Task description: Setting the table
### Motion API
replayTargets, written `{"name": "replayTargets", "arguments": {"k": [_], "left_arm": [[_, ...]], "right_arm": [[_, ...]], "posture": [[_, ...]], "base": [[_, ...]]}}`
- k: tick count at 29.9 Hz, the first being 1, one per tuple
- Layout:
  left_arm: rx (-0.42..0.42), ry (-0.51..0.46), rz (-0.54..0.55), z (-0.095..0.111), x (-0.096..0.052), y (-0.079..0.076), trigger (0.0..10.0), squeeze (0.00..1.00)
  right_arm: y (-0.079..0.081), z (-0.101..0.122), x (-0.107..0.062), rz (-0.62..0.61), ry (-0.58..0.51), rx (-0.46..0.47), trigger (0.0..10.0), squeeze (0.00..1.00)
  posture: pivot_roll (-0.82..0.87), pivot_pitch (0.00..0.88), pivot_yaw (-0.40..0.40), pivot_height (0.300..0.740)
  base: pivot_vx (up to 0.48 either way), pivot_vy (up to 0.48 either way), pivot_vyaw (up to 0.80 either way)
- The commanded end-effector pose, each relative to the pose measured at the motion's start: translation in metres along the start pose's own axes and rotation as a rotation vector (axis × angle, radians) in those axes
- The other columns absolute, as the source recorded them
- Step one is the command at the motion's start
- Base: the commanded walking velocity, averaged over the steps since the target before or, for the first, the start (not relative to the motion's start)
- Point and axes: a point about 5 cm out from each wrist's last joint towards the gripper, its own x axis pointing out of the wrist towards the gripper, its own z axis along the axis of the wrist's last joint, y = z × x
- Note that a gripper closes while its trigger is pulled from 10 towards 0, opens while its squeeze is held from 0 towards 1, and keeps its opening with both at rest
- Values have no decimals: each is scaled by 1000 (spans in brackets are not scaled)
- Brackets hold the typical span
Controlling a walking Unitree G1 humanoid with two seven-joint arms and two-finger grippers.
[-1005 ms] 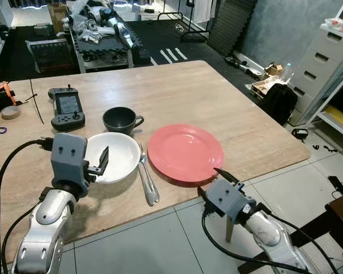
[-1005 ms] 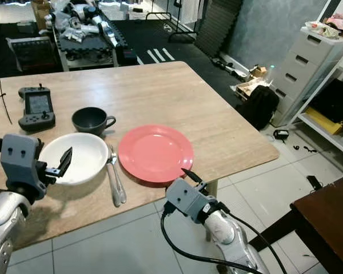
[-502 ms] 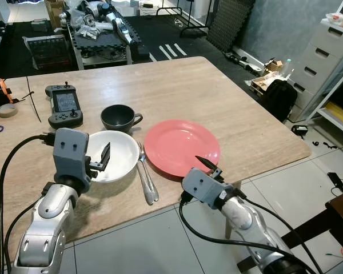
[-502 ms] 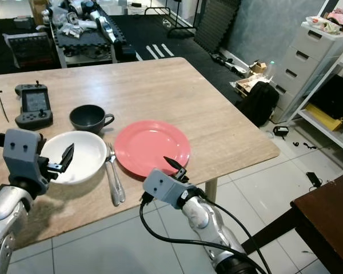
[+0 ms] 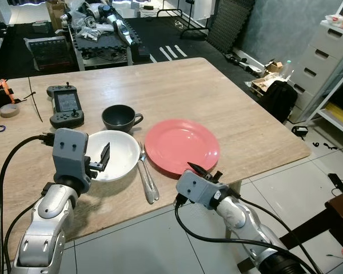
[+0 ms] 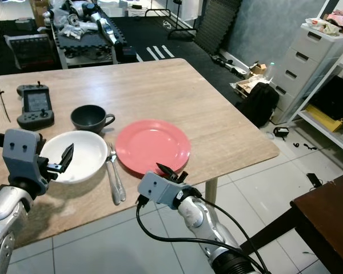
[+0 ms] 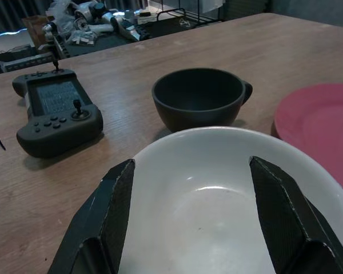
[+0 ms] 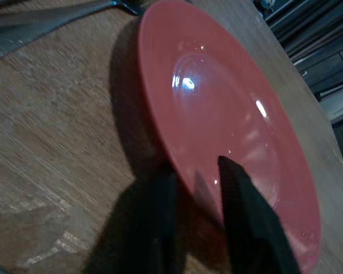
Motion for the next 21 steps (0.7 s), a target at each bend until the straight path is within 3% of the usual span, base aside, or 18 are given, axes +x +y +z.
{"name": "replayTargets", "arguments": {"k": [1, 6, 12, 13, 14, 18, 20, 21], "left_arm": [[-6, 26, -2, -5, -2, -2, 10000, 0], [-10, 26, 0, -5, -2, -3, 10000, 0], [-13, 28, 0, -6, -1, -3, 10000, 0], [-14, 28, 1, -6, -1, -3, 10000, 0], [-15, 28, 1, -6, -1, -4, 10000, 0], [-16, 28, 0, -6, -1, -4, 10000, 0], [-16, 28, 0, -6, -1, -4, 10000, 0], [-17, 28, 0, -6, -1, -5, 10000, 0]], "right_arm": [[13, -21, -9, 43, 104, 20, 0, 0], [3, -20, -9, -39, 90, 26, 0, 0], [-33, -3, -8, -262, -23, 2, 0, 0], [-40, 2, -8, -305, -45, -14, 3255, 0], [-49, 9, -9, -347, -98, -32, 10000, 0], [-61, 21, -12, -407, -173, -89, 10000, 0], [-62, 24, -13, -398, -194, -102, 10000, 0], [-57, 29, -16, -325, -240, -118, 10000, 0]], "posture": [[78, 171, 25, 740], [74, 171, 23, 740], [72, 170, 21, 740], [71, 170, 21, 740], [71, 169, 22, 740], [70, 169, 21, 740], [68, 170, 21, 740], [68, 170, 21, 740]], "base": [[0, 0, 0], [0, 0, 0], [0, 0, 0], [0, 0, 0], [0, 0, 0], [0, 0, 0], [0, 0, 0], [0, 0, 0]]}}
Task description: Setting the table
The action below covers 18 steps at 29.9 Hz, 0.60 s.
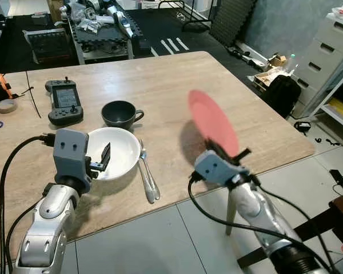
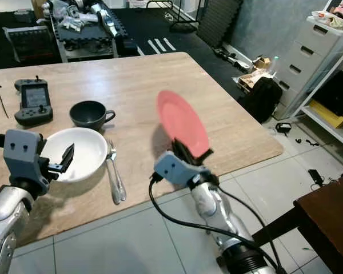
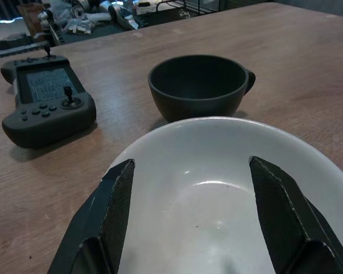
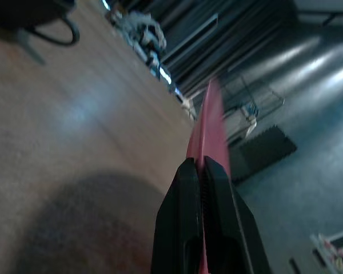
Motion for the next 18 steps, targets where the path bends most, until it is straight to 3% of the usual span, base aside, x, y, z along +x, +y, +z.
{"name": "replayTargets", "arguments": {"k": [1, 7, 8, 9, 13, 14, 15, 16, 18], "left_arm": [[-4, 28, -4, -6, -1, -2, 10000, 0], [-7, 29, -4, -6, -1, -3, 10000, 0], [-7, 29, -4, -6, -1, -3, 10000, 0], [-8, 29, -4, -6, 0, -3, 10000, 0], [-8, 29, -4, -7, 0, -3, 10000, 0], [-9, 29, -4, -7, 0, -3, 10000, 0], [-9, 29, -4, -7, 0, -3, 10000, 0], [-9, 29, -6, -7, 0, -4, 10000, 0], [-9, 28, -6, -7, 0, -4, 10000, 0]], "right_arm": [[10, 5, -10, 131, -65, 4, 10000, 0], [30, 8, -29, 322, -110, 10, 10000, 0], [37, 8, -36, 382, -120, 10, 10000, 804], [44, 6, -45, 433, -110, 34, 10000, 1000], [43, 6, -45, 401, -87, 100, 10000, 1000], [39, 6, -41, 359, -66, 163, 10000, 878], [36, 6, -39, 332, -53, 208, 10000, 878], [29, 5, -34, 276, -32, 270, 10000, 0], [13, 2, -26, 159, 8, 393, 10000, 0]], "posture": [[65, 170, 20, 740], [63, 170, 18, 740], [62, 171, 18, 740], [62, 171, 18, 740], [60, 168, 18, 740], [58, 168, 19, 740], [60, 167, 19, 740], [62, 166, 18, 740], [62, 164, 18, 740]], "base": [[0, 0, 0], [0, 0, 0], [0, 0, 0], [0, 0, 0], [0, 0, 0], [0, 0, 0], [0, 0, 0], [0, 0, 0], [0, 0, 0]]}}
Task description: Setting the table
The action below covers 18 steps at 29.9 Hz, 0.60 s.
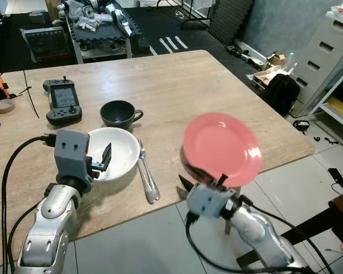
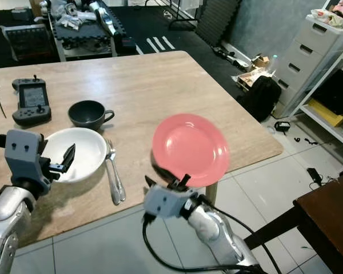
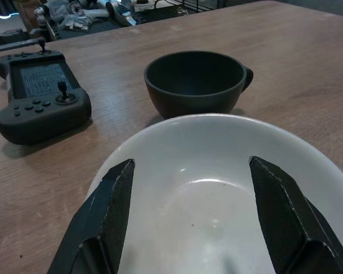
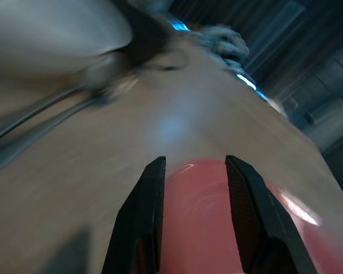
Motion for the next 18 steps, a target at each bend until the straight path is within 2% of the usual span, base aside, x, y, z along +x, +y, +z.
{"name": "replayTargets", "arguments": {"k": [1, 4, 6, 9, 10, 11, 12, 13, 14, 16, 17, 18], "left_arm": [[1, 22, -6, -5, -1, -2, 10000, 0], [2, 22, -6, -5, -1, -2, 10000, 0], [2, 22, -7, -5, -1, -2, 10000, 0], [1, 22, -7, -6, -1, -2, 10000, 0], [1, 23, -8, -6, -2, -3, 10000, 0], [1, 23, -8, -6, -2, -3, 10000, 0], [0, 23, -9, -6, -2, -3, 10000, 0], [-1, 24, -11, -6, -2, -4, 10000, 0], [-1, 24, -11, -6, -2, -4, 10000, 0], [-2, 25, -12, -7, -3, -5, 10000, 0], [-2, 25, -12, -7, -3, -5, 10000, 0], [-3, 26, -13, -7, -4, -5, 10000, 0]], "right_arm": [[-18, -1, -2, -100, 21, 102, 10000, 0], [-51, -7, -4, -290, 51, 293, 10000, 0], [-66, -11, -9, -371, 63, 387, 10000, 0], [-82, -18, -17, -458, 76, 513, 10000, 0], [-84, -26, -22, -474, 114, 586, 10000, 0], [-84, -26, -22, -474, 114, 586, 10000, 0], [-85, -35, -28, -495, 173, 651, 10000, 0], [-79, -52, -39, -483, 286, 747, 10000, 0], [-79, -52, -39, -483, 286, 747, 10000, 0], [-65, -69, -53, -427, 399, 853, 10000, 0], [-65, -69, -53, -427, 399, 853, 10000, 0], [-52, -77, -67, -383, 454, 1028, 10000, 0]], "posture": [[62, 164, 18, 740], [64, 160, 18, 740], [64, 158, 16, 740], [63, 159, 15, 740], [61, 158, 13, 740], [61, 158, 13, 740], [61, 159, 12, 740], [61, 161, 10, 740], [61, 161, 10, 740], [59, 163, 7, 740], [59, 163, 7, 740], [60, 166, 6, 740]], "base": [[0, 0, 0], [0, 0, 0], [0, 0, 0], [0, 0, 0], [0, 0, 0], [0, 0, 0], [0, 0, 0], [0, 0, 0], [0, 0, 0], [0, 0, 0], [0, 0, 0], [0, 0, 0]]}}
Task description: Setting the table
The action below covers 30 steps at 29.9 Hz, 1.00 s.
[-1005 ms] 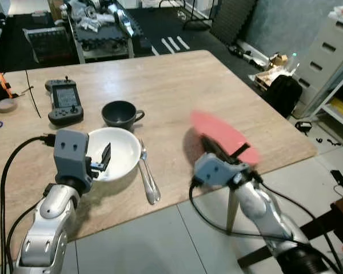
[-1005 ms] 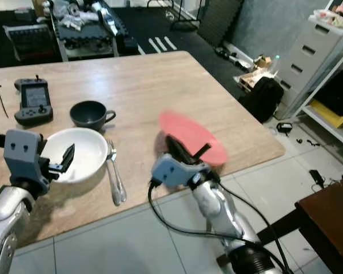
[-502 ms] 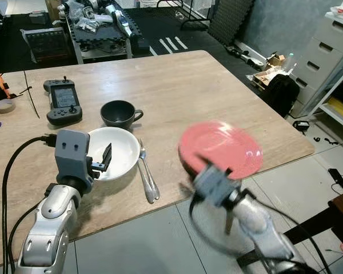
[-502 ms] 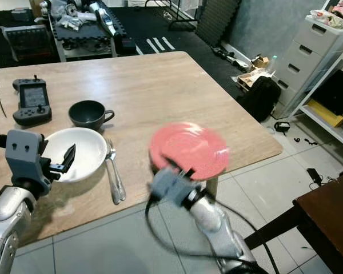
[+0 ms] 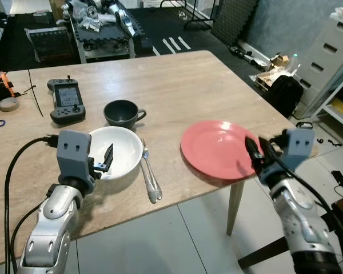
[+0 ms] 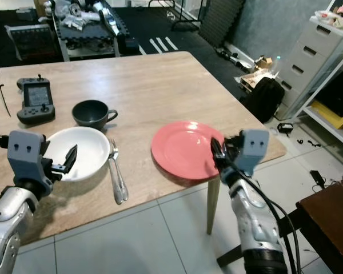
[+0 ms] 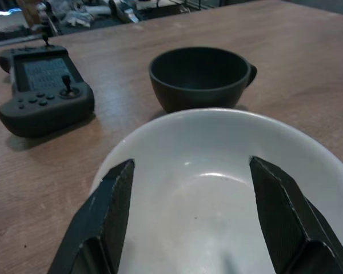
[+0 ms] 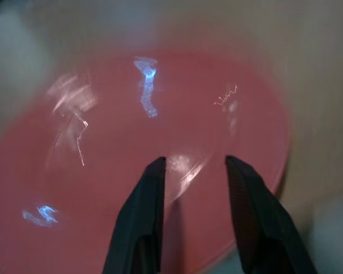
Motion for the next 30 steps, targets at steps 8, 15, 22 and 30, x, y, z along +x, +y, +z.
{"name": "replayTargets", "arguments": {"k": [8, 15, 22, 30], "left_arm": [[5, 24, -8, -5, -4, -2, 10000, 0], [0, 24, -14, -5, -3, -4, 10000, 0], [-7, 3, -11, 0, -3, -4, 10000, 0], [-10, -16, -10, 5, -2, -2, 10000, 0]], "right_arm": [[-12, -10, -20, 61, 60, 350, 10000, 0], [-13, 1, -17, 72, 47, 445, 10000, 0], [-5, 19, -12, 95, -80, 444, 10000, 0], [-16, 35, -14, 38, -190, 461, 10000, 0]], "posture": [[55, 173, 8, 740], [54, 173, 8, 740], [61, 175, 7, 740], [58, 177, 11, 740]], "base": [[0, 0, 0], [0, 0, 0], [0, 0, 0], [0, 0, 0]]}}
